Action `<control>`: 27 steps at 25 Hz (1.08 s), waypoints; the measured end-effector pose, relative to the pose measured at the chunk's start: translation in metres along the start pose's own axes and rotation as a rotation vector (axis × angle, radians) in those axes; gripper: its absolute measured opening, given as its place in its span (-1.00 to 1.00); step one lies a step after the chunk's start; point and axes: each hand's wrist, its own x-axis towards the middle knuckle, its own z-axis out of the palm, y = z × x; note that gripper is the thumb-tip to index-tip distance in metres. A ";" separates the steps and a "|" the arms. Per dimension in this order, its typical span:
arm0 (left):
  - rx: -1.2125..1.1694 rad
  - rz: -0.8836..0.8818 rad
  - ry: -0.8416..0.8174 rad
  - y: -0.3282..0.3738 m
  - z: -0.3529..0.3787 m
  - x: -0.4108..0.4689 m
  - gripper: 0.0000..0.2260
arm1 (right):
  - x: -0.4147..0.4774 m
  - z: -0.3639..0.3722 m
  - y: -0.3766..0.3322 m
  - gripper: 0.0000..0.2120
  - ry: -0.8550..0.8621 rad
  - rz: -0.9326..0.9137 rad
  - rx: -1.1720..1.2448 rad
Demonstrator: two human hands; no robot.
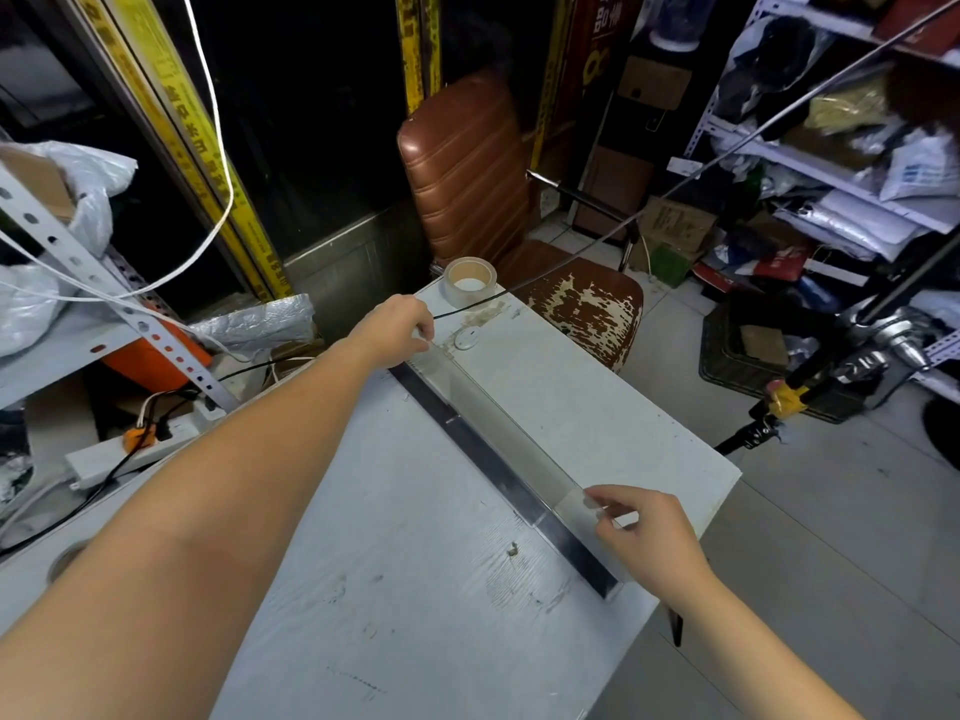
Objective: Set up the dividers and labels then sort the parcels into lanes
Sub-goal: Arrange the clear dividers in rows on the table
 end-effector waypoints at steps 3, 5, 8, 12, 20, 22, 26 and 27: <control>0.012 -0.008 0.014 0.000 0.002 0.000 -0.81 | 0.002 -0.003 -0.002 -0.70 -0.004 0.015 -0.011; 0.017 -0.008 0.029 0.000 0.001 -0.002 -0.77 | 0.003 -0.004 -0.002 -0.71 -0.012 0.022 -0.027; 0.045 -0.012 0.067 0.005 -0.005 -0.011 -0.68 | 0.003 -0.005 -0.008 -0.62 -0.011 -0.024 -0.085; 0.114 -0.096 0.158 0.005 -0.020 -0.042 -0.57 | 0.003 -0.008 -0.034 -0.51 -0.007 -0.137 -0.332; 0.252 -0.253 0.090 -0.014 -0.064 -0.163 -0.50 | 0.001 0.003 -0.129 -0.42 0.033 -0.307 -0.568; 0.277 -0.265 0.087 -0.020 -0.078 -0.200 -0.49 | -0.009 0.007 -0.151 -0.41 0.038 -0.336 -0.584; 0.319 -0.349 0.122 -0.028 -0.099 -0.279 -0.54 | -0.040 0.028 -0.189 -0.38 0.015 -0.417 -0.603; 0.319 -0.376 0.130 -0.029 -0.102 -0.298 -0.57 | -0.048 0.036 -0.198 -0.38 0.008 -0.438 -0.605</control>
